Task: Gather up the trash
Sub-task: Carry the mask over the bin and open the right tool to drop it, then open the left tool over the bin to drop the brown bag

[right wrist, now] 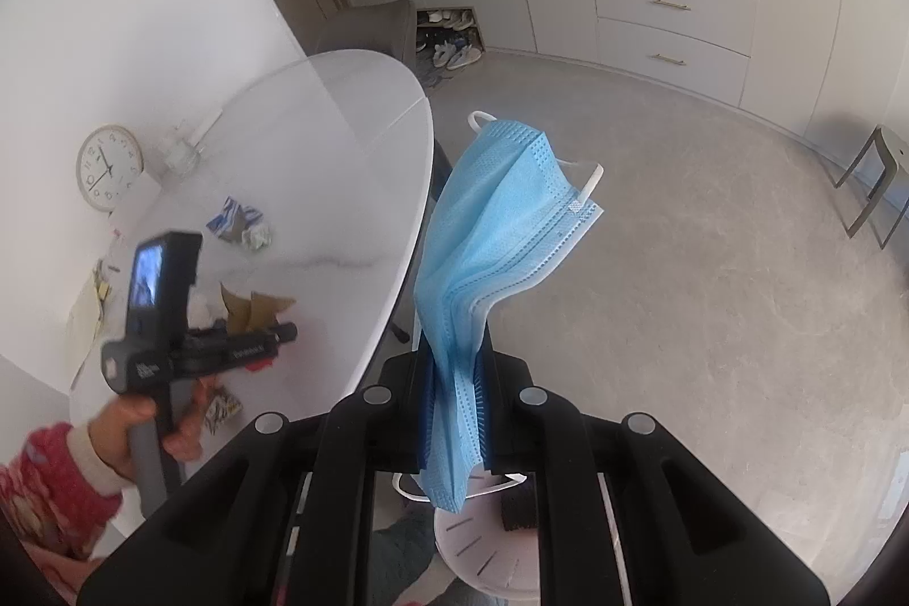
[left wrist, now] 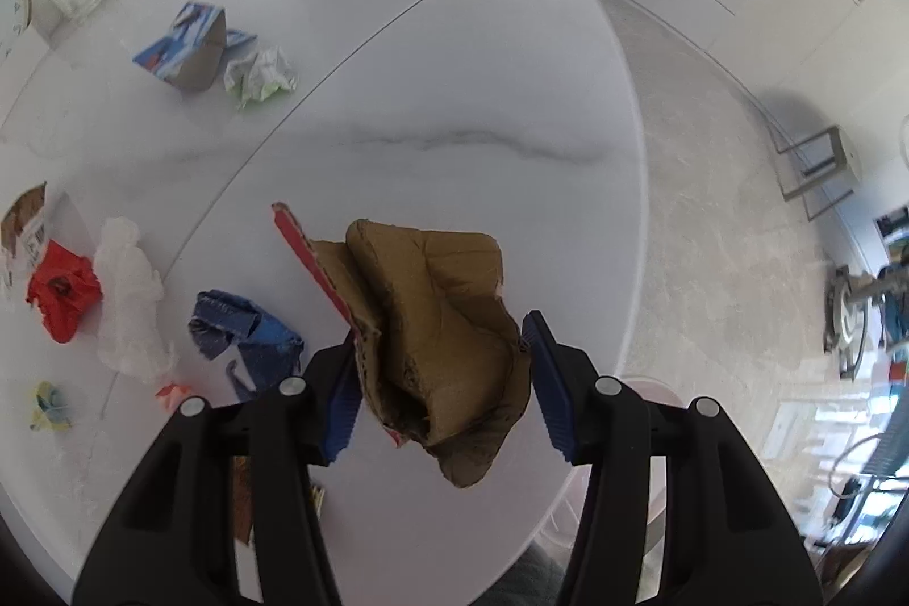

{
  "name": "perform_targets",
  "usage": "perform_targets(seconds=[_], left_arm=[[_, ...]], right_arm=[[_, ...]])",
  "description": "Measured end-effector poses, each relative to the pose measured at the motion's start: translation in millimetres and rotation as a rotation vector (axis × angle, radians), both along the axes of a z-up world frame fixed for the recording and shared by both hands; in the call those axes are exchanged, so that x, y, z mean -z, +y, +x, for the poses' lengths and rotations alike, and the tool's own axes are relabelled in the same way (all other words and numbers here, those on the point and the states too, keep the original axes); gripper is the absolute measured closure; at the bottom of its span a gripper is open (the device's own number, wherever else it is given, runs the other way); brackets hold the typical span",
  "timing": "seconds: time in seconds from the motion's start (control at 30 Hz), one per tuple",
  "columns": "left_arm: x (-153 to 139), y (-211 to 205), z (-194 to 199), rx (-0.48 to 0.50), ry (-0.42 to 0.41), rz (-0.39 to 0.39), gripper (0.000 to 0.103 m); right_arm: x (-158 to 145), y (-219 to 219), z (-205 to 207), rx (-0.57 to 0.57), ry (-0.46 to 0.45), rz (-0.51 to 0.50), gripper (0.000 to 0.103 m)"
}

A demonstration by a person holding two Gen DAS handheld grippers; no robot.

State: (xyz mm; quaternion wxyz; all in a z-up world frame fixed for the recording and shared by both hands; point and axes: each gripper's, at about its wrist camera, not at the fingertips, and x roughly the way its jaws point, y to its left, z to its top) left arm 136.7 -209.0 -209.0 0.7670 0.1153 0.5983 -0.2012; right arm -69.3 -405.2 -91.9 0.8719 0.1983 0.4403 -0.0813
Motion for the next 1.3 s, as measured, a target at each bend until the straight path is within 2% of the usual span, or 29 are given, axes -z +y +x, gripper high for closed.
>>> perform_targets(seconds=[0.17, 0.3, 0.43, 0.57, 0.67, 0.7, 0.77, 0.8, 0.83, 0.9, 1.0, 1.13, 1.3], left_arm=[[-34, -3, -43, 0.116, -0.007, -0.044, 0.051], [-50, -5, -77, 0.182, 0.008, -0.078, 0.051], [-53, -13, -110, 0.229, 0.029, -0.098, 0.051], [-51, -21, -131, 0.248, 0.025, -0.084, 0.051], [-47, -22, -140, 0.256, 0.029, -0.074, 0.051], [-46, -23, -142, 0.256, 0.031, -0.073, 0.051], [-44, -24, -149, 0.262, 0.036, -0.066, 0.051], [-42, -25, -151, 0.265, 0.038, -0.061, 0.051], [-41, -26, -154, 0.269, 0.042, -0.056, 0.051], [-40, -28, -160, 0.278, 0.045, -0.049, 0.051], [-37, -33, -167, 0.303, 0.048, -0.041, 0.051], [-32, -45, -178, 0.346, 0.06, -0.039, 0.051], [-27, -62, -191, 0.416, 0.067, -0.036, 0.05]], right_arm=[[25, 8, -44, 0.001, 0.072, 0.022, 0.09], [65, 14, -71, 0.005, 0.148, 0.088, 0.088], [124, 18, -85, -0.004, 0.245, 0.139, 0.088], [183, 20, -88, -0.022, 0.331, 0.166, 0.088], [223, 18, -86, -0.029, 0.393, 0.178, 0.084], [233, 18, -86, -0.029, 0.408, 0.18, 0.082], [253, 17, -86, -0.026, 0.437, 0.196, 0.068], [259, 16, -87, -0.023, 0.454, 0.193, 0.055], [265, 16, -88, -0.021, 0.469, 0.195, 0.051], [266, 14, -92, -0.009, 0.465, 0.201, 0.051], [253, 7, -99, 0.029, 0.435, 0.191, 0.04], [223, -9, -113, 0.091, 0.38, 0.152, 0.031], [183, -27, -127, 0.153, 0.311, 0.109, 0.025]])
